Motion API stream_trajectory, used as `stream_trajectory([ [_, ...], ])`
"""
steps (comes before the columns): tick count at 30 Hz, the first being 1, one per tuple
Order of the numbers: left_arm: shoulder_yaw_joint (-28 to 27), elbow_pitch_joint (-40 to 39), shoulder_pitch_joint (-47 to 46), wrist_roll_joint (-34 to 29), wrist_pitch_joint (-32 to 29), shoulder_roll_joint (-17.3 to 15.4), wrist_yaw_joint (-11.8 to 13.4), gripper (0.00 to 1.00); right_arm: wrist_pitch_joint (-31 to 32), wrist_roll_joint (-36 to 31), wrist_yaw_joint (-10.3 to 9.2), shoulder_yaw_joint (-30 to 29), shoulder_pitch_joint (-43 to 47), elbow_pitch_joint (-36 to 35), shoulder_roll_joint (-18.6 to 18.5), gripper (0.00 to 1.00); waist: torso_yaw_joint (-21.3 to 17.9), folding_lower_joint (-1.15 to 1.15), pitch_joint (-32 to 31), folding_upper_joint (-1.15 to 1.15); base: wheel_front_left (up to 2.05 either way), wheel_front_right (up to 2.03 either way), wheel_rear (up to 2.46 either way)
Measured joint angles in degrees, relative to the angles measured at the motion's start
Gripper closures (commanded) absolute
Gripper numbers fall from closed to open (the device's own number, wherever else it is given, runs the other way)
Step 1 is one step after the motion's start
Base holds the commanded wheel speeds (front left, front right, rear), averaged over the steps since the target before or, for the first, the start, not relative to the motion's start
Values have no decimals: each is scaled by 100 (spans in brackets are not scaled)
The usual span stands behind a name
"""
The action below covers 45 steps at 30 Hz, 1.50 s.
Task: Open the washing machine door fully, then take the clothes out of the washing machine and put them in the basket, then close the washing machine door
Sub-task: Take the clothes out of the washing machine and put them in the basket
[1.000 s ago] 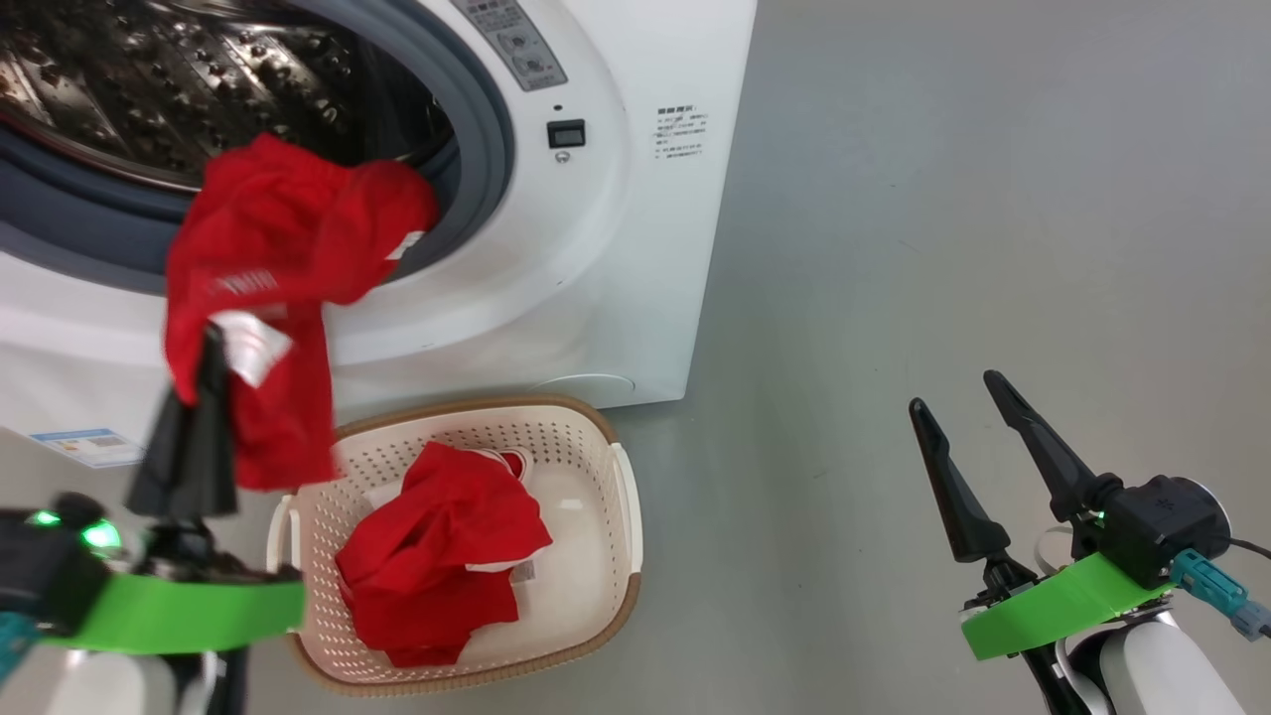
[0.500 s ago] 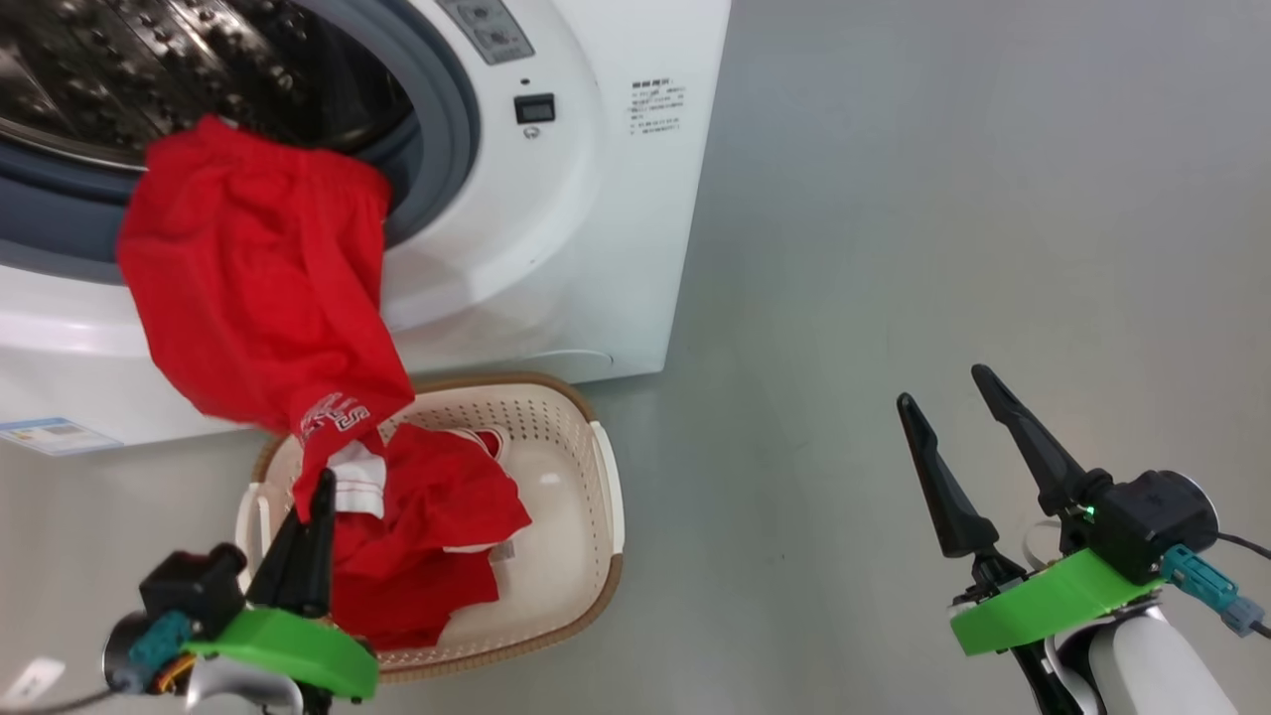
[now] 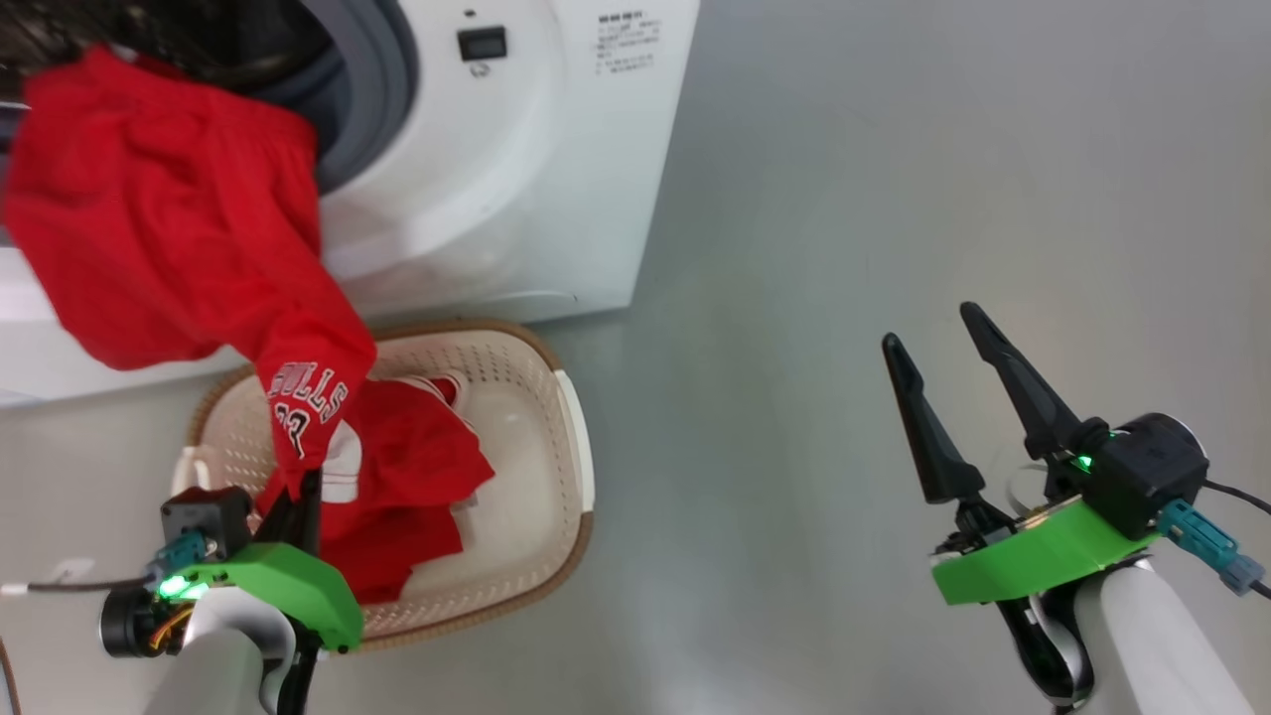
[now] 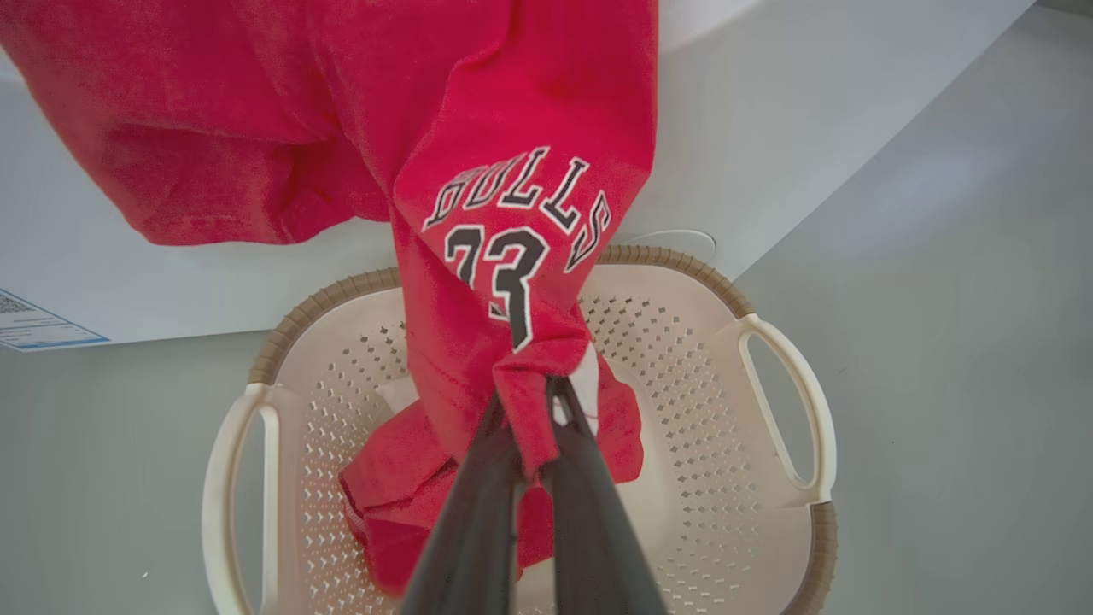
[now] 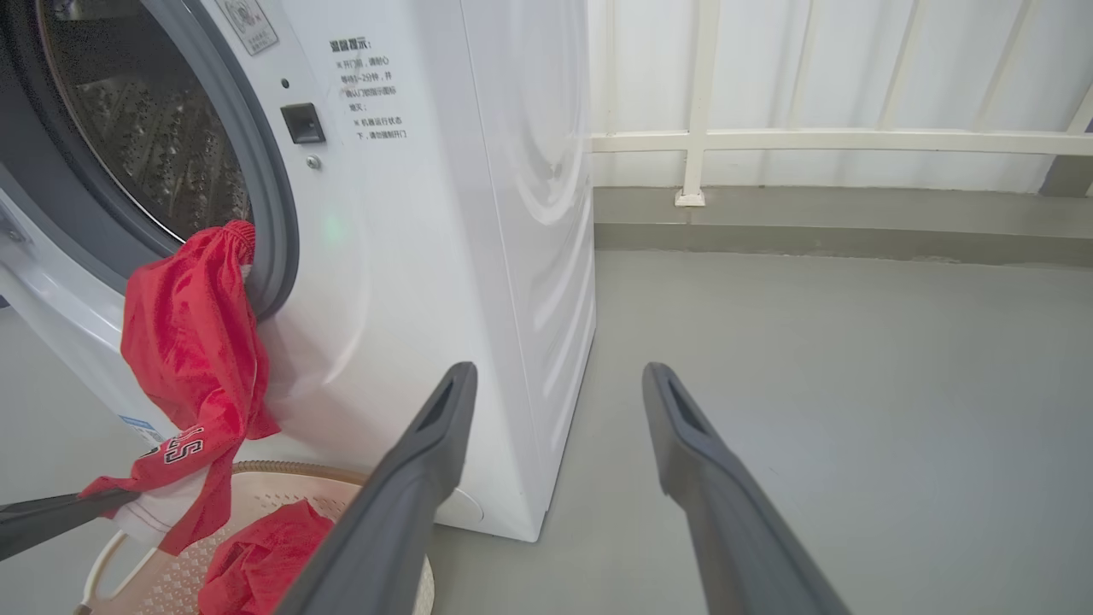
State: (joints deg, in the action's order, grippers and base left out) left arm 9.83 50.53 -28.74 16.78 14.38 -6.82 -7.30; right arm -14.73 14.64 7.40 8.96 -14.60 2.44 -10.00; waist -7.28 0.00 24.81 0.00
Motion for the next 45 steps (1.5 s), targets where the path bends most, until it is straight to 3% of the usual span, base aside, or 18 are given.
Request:
stream_trajectory([
  [15,343,1619,-1143,133,1,-92,-1,100,0,-37,0,159,-338,-46,158,0,-287,0,791,0,0,0,0],
  [20,465,1980,-1493,279,1,-192,-1,86,0,-38,0,186,-566,-69,235,0,-359,0,1048,0,0,0,0],
  [21,463,2033,-1527,330,1,-220,-1,82,0,-40,0,197,-603,-75,245,0,-376,0,1087,0,0,0,0],
  [24,499,2130,-1561,411,1,-241,-1,52,0,-40,0,212,-664,-76,254,0,-432,0,1174,0,0,0,0],
  [25,512,2146,-1566,422,1,-240,-1,22,0,-40,0,213,-662,-75,256,0,-448,0,1194,0,0,0,0],
  [26,527,2162,-1581,442,1,-238,-1,22,0,-40,0,213,-662,-75,256,0,-459,0,1213,0,0,0,0],
  [27,541,2175,-1609,464,1,-238,-1,0,0,-41,0,213,-662,-75,257,0,-465,0,1229,0,0,0,0],
  [45,675,2012,-1738,813,1,-238,-1,0,0,-45,0,220,-665,-12,253,0,-373,0,1083,0,0,0,0],
])
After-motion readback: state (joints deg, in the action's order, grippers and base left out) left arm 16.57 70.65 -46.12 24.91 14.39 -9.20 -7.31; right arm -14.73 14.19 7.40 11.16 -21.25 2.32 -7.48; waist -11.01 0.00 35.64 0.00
